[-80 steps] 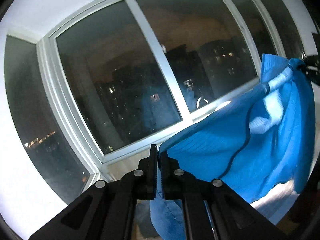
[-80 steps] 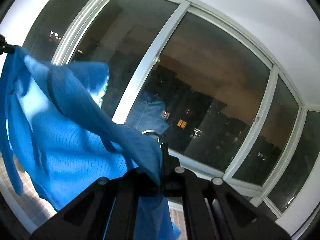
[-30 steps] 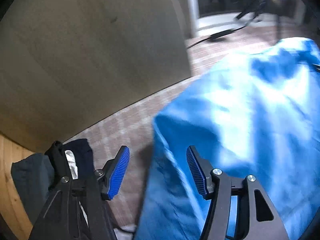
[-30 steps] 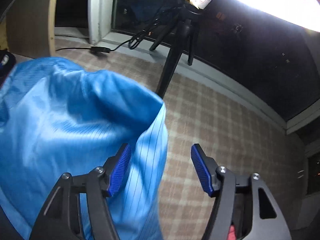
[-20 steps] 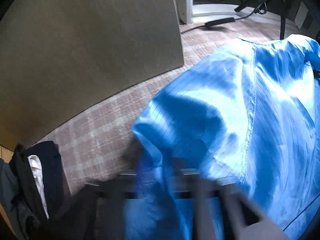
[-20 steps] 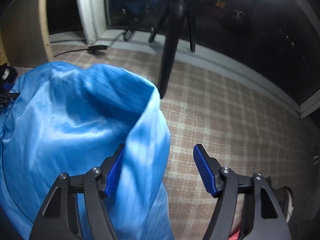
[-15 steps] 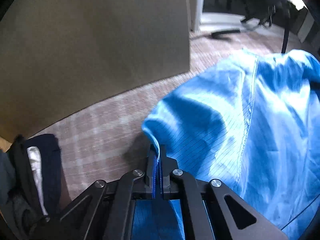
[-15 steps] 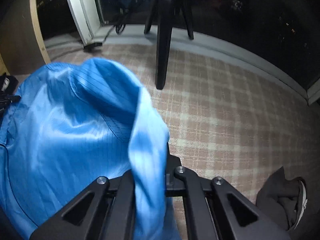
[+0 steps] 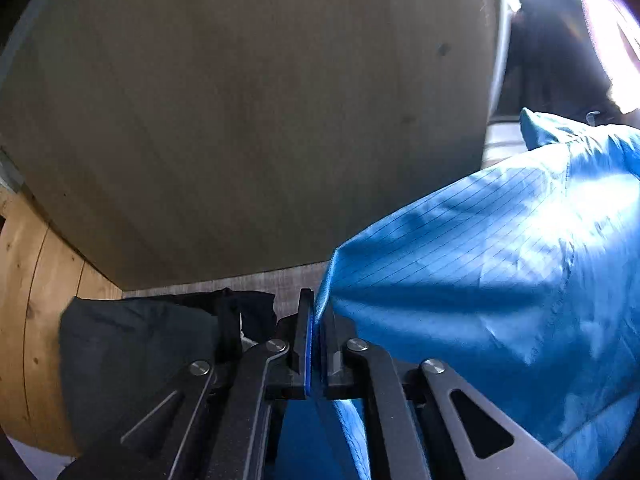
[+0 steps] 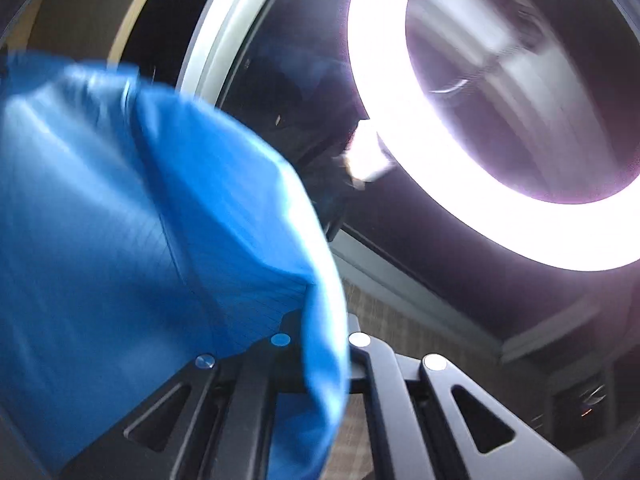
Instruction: Fold clothes
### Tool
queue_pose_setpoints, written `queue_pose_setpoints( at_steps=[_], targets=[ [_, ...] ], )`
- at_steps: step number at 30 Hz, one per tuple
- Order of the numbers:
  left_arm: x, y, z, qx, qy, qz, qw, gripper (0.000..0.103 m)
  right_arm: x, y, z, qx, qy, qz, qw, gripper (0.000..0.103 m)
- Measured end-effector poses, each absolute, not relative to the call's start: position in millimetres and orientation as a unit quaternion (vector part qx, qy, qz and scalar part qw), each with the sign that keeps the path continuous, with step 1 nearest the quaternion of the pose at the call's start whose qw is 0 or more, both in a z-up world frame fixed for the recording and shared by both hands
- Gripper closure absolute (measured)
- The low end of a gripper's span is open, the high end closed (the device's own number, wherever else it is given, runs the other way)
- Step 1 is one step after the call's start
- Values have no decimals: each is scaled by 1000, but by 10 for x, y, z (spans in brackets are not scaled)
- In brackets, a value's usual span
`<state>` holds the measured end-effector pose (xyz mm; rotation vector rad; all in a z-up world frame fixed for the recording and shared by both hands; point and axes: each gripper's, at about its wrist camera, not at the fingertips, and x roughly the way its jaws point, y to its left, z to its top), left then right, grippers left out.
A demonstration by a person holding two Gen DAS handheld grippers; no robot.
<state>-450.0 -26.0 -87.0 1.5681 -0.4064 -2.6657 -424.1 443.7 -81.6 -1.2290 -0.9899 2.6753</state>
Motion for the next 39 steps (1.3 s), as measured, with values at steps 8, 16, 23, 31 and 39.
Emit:
queue_pose_setpoints(
  at_steps=[8, 16, 23, 31, 39],
  targets=[
    [-4464, -68, -1038, 538, -144, -830, 3, 76, -4320, 4725, -1025, -475, -210, 854, -8, 62],
    [-3392, 75, -208, 486, -154, -859, -58, 64, -3188, 4845, -239, -431, -190, 882, -26, 39],
    [-2246, -112, -285, 522, -131, -838, -89, 59, -3039, 4990, -134, -439, -170, 882, 11, 22],
    [-931, -17, -1314, 609, -109, -776, -125, 59, -1771, 4683, -394, -486, -77, 867, -75, 22],
    [-849, -106, -1519, 599, -91, -784, -135, 80, -1022, 4234, -1096, -533, -25, 842, -73, 22]
  ],
)
